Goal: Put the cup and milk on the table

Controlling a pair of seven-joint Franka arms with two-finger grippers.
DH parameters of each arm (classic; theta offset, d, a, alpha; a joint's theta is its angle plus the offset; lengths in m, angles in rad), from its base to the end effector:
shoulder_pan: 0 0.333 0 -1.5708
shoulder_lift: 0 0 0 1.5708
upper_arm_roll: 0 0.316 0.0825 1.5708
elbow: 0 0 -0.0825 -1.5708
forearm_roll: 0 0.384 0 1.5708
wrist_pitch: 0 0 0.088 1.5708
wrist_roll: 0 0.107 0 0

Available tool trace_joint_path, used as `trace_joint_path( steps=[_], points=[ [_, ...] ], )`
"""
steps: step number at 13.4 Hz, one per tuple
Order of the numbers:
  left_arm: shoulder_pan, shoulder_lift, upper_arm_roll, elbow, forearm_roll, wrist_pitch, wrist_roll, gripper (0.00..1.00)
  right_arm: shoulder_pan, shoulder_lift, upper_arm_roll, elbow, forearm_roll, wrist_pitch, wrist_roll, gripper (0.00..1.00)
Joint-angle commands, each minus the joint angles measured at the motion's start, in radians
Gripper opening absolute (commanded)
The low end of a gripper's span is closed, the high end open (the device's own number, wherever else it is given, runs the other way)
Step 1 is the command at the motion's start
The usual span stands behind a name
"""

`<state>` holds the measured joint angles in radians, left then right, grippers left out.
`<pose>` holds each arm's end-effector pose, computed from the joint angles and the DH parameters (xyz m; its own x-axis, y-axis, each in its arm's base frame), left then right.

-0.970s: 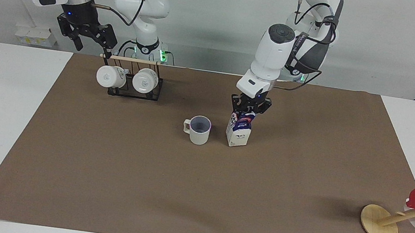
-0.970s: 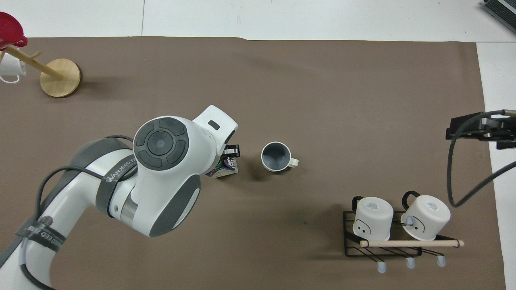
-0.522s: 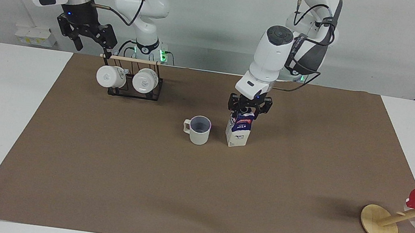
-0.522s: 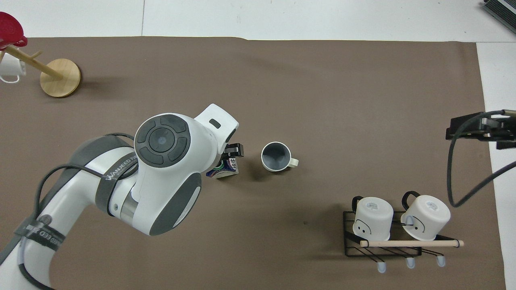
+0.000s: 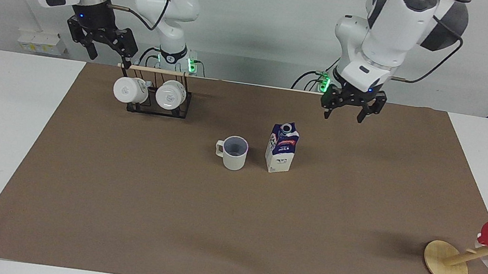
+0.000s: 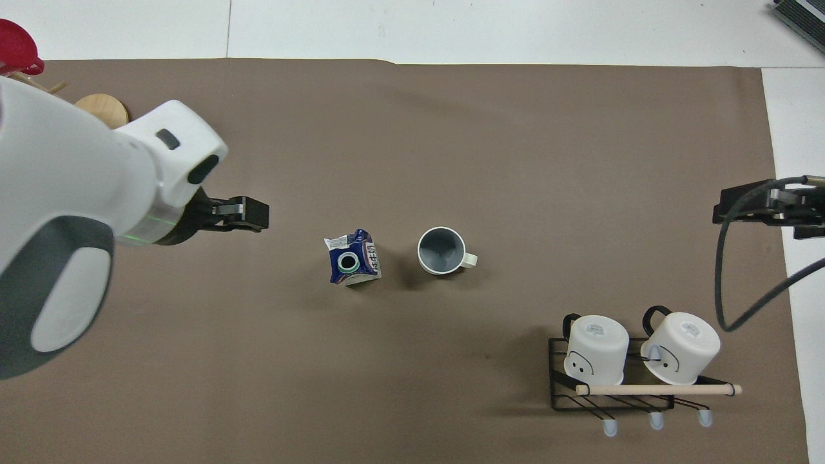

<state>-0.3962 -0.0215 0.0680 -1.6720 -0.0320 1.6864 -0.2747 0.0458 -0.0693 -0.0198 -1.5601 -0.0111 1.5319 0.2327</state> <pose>0.5262 -0.1820 0.5986 0.9984 -0.0498 0.0254 -0.0508 -0.9978 0.0418 0.5288 0.0121 0.6636 0.9777 -0.2057 0.0422 -0.2059 -0.9786 0.0000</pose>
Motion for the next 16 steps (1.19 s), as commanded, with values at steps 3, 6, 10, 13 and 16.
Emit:
trace_joint_path(
  steps=[3,6,10,13,16],
  points=[
    [0.137,-0.052,-0.011,0.005,0.007,-0.086,0.176,1.00,-0.011,-0.012,0.003,-0.009,0.011,-0.009,-0.027,1.00],
    [0.192,-0.061,-0.010,0.005,0.007,-0.108,0.259,1.00,-0.009,-0.012,0.004,-0.008,0.011,-0.009,-0.027,1.00],
    [0.236,-0.061,-0.013,0.006,0.026,-0.120,0.279,1.00,-0.009,-0.012,0.004,-0.008,0.010,-0.009,-0.027,1.00],
    [0.249,-0.061,0.013,0.006,0.032,-0.134,0.345,1.00,-0.009,-0.012,0.004,-0.009,0.011,-0.009,-0.027,1.00],
    [0.269,-0.066,0.016,0.006,0.032,-0.145,0.410,1.00,-0.011,-0.012,0.004,-0.009,0.011,-0.009,-0.027,1.00]
  ],
)
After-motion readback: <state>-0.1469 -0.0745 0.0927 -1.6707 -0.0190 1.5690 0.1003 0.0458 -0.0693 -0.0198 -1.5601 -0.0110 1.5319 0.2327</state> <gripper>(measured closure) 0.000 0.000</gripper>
